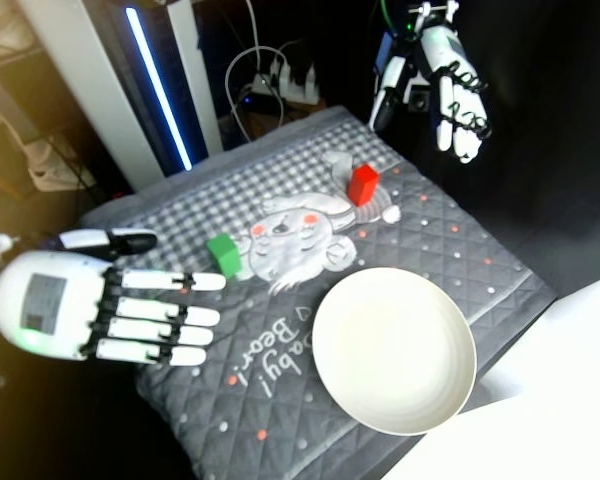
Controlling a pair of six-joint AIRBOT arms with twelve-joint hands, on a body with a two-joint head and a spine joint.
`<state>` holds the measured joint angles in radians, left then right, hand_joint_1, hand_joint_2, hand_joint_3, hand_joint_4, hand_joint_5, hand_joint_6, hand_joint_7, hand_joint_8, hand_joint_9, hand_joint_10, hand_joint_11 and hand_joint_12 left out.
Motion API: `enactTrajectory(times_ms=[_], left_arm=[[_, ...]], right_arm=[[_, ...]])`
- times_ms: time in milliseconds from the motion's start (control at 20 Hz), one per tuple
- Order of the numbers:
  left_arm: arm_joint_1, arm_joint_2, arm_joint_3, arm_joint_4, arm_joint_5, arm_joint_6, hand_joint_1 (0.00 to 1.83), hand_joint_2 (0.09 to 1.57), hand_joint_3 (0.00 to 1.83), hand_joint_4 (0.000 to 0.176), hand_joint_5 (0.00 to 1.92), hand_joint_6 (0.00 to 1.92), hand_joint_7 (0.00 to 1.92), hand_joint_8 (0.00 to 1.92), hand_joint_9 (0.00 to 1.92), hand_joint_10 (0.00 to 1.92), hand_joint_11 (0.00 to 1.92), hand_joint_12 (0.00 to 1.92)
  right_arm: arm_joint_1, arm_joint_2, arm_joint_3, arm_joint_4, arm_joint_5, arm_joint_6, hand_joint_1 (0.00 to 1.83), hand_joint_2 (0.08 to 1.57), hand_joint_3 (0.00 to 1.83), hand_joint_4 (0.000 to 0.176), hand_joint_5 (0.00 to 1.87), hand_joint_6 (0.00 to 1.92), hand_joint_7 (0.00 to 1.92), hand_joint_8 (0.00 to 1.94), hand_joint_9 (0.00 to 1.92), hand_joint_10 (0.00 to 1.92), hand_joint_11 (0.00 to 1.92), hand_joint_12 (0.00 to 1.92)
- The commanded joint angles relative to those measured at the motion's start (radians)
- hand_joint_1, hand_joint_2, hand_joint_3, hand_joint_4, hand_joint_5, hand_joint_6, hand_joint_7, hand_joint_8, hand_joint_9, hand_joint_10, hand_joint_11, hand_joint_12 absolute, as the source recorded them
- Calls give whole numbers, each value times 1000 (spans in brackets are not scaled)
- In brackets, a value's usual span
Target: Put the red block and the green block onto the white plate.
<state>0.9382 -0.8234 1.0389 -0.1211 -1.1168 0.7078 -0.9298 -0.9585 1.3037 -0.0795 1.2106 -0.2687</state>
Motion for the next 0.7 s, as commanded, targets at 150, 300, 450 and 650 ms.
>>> enactTrajectory(times_ms=[150, 300, 450, 650], left_arm=[[-60, -32, 33, 22, -81, -16, 807, 816, 0, 6, 370, 1, 222, 0, 195, 17, 0, 823], [-88, -52, 47, 50, -58, -20, 820, 805, 0, 0, 363, 1, 238, 3, 230, 16, 0, 932], [-102, -55, 49, 71, -45, -27, 813, 810, 1, 45, 293, 0, 202, 0, 214, 3, 0, 881], [-127, -67, 58, 110, -15, -46, 744, 778, 0, 0, 188, 0, 127, 1, 151, 0, 0, 751]], right_arm=[[10, 1, 10, 22, 137, 16, 852, 965, 0, 83, 252, 2, 255, 8, 249, 10, 9, 747], [15, 1, 12, 22, 163, 20, 911, 961, 1, 85, 208, 0, 270, 0, 286, 2, 0, 918], [108, -8, 15, -45, 133, 19, 867, 909, 0, 109, 210, 0, 316, 0, 320, 2, 62, 718], [206, -49, 37, -141, 80, 22, 866, 885, 0, 151, 207, 0, 295, 0, 322, 0, 9, 841]])
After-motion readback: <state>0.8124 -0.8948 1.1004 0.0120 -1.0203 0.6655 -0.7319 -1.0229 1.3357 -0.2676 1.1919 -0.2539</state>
